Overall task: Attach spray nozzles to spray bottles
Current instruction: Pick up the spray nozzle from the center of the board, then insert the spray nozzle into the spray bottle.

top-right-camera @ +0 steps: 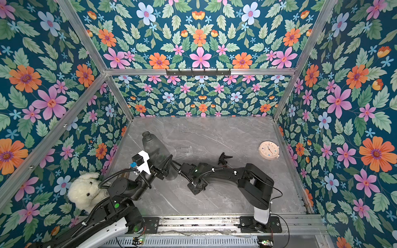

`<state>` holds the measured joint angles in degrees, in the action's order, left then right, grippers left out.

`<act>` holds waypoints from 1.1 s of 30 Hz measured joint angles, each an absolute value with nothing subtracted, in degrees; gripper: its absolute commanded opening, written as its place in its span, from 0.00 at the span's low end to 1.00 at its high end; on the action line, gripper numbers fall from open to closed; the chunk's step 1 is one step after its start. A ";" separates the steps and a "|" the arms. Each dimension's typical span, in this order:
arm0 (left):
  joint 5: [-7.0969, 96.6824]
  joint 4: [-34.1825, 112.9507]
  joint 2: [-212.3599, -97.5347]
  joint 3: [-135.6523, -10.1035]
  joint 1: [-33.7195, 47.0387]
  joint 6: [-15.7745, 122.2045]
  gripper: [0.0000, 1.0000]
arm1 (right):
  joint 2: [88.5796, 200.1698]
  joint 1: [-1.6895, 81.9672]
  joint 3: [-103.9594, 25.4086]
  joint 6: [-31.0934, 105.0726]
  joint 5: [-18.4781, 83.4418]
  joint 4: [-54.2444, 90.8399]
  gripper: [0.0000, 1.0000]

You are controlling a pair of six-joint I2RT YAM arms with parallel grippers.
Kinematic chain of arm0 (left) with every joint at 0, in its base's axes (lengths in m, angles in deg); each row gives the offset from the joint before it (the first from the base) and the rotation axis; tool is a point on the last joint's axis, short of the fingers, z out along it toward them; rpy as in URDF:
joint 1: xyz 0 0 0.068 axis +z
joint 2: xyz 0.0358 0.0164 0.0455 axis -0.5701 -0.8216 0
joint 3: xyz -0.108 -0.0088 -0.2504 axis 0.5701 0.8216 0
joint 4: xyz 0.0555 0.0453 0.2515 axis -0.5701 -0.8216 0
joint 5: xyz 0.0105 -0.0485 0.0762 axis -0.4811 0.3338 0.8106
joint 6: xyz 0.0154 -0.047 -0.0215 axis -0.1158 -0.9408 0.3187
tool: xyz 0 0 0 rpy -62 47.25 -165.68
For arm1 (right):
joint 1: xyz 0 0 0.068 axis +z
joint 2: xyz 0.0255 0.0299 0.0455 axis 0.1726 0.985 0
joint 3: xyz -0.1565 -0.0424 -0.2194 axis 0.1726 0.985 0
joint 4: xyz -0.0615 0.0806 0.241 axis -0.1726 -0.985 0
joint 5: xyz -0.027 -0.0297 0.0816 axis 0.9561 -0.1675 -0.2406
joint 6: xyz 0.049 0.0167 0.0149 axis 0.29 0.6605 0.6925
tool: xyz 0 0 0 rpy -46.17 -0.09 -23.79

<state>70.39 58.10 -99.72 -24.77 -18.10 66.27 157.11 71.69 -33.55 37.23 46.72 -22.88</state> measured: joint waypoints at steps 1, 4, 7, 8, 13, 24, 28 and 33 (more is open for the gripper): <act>70.39 58.10 -99.72 -24.74 -18.10 66.27 0.00 | 155.10 71.28 -33.55 37.39 46.79 -22.68 0.29; 70.21 58.14 -99.88 -24.46 -18.08 66.23 0.00 | 146.36 69.18 -34.36 37.49 47.51 -21.81 0.29; 69.08 58.21 -100.77 -24.05 -18.10 65.88 0.00 | 138.97 67.32 -37.37 37.45 49.58 -18.90 0.29; 68.77 58.21 -101.23 -24.02 -18.10 65.88 0.00 | 136.98 67.02 -38.92 37.30 49.65 -17.59 0.29; 65.58 60.06 -102.96 -23.28 -18.10 65.44 0.00 | 130.91 66.49 -45.61 33.12 52.82 -9.81 0.28; 53.51 63.28 -105.08 -21.64 -18.12 64.30 0.00 | 131.78 66.40 -54.90 22.68 50.13 16.66 0.28; 50.61 63.45 -106.39 -21.66 -18.30 63.30 0.00 | 134.34 66.43 -59.80 20.93 46.90 20.85 0.28; 49.34 63.30 -107.59 -21.77 -18.56 63.10 0.00 | 136.46 66.43 -64.28 20.80 42.83 22.91 0.28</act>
<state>49.34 63.30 -107.59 -21.77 -18.56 63.10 136.46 66.43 -64.28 20.80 42.83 22.91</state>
